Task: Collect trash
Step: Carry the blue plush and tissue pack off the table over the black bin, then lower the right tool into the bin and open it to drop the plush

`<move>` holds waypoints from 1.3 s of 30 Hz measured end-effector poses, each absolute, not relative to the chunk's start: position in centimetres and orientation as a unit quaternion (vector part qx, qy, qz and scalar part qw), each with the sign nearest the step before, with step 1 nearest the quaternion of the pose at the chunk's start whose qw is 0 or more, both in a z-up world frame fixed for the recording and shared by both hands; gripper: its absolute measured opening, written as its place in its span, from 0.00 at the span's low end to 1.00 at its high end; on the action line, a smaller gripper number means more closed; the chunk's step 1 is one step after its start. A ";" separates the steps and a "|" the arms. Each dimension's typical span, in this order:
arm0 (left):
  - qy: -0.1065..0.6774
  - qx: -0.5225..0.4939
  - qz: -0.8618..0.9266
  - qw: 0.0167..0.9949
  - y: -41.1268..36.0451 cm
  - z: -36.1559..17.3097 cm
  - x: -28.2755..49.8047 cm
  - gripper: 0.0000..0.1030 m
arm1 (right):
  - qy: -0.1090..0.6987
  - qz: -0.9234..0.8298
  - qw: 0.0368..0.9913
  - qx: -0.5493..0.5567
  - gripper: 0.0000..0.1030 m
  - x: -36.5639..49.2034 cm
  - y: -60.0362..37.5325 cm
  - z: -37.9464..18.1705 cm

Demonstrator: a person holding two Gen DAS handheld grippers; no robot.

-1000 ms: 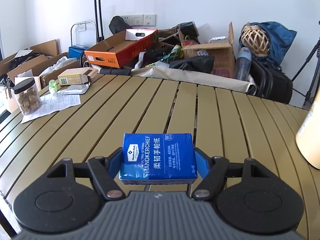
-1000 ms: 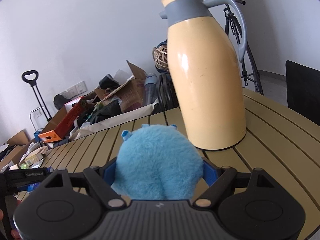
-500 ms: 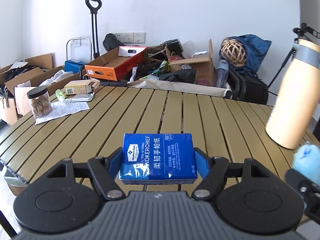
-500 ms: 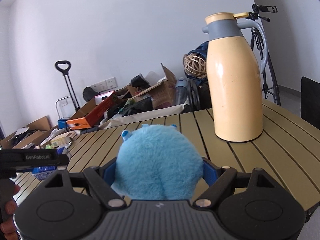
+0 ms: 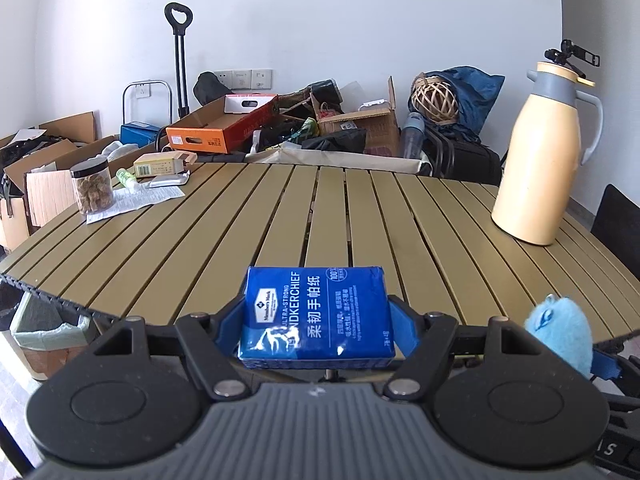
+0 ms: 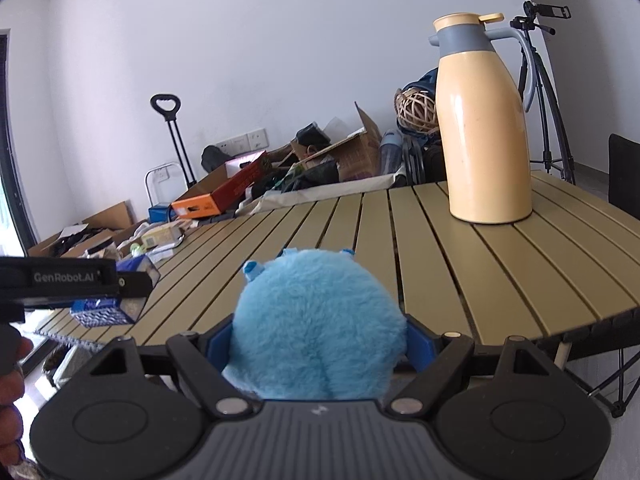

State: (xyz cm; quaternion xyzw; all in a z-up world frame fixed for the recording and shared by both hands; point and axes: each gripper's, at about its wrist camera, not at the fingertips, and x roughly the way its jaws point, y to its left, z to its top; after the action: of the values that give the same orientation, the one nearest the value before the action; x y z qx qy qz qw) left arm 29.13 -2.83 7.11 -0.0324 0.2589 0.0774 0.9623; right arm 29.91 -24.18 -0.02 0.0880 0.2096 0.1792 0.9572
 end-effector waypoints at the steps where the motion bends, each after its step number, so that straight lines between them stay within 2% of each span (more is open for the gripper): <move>1: 0.260 -0.031 0.076 0.962 -2.8 6.9 28.6 0.72 | 0.213 0.181 0.956 0.085 0.81 29.5 -24.1 -0.4; 18: 0.307 -0.020 0.062 0.950 -2.2 1.3 23.0 0.72 | 0.305 0.182 0.933 0.051 0.81 24.7 -23.5 -6.2; 39: 0.399 -0.040 0.064 0.914 1.9 -8.3 21.3 0.72 | 0.445 0.189 0.875 -0.016 0.80 23.2 -18.4 -13.7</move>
State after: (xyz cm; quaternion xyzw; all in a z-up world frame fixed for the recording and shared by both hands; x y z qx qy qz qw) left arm 21.28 1.88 -8.25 -0.0402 0.3993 0.0636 0.9137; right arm 23.17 -18.41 -13.73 -0.0156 0.4452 0.1888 0.8751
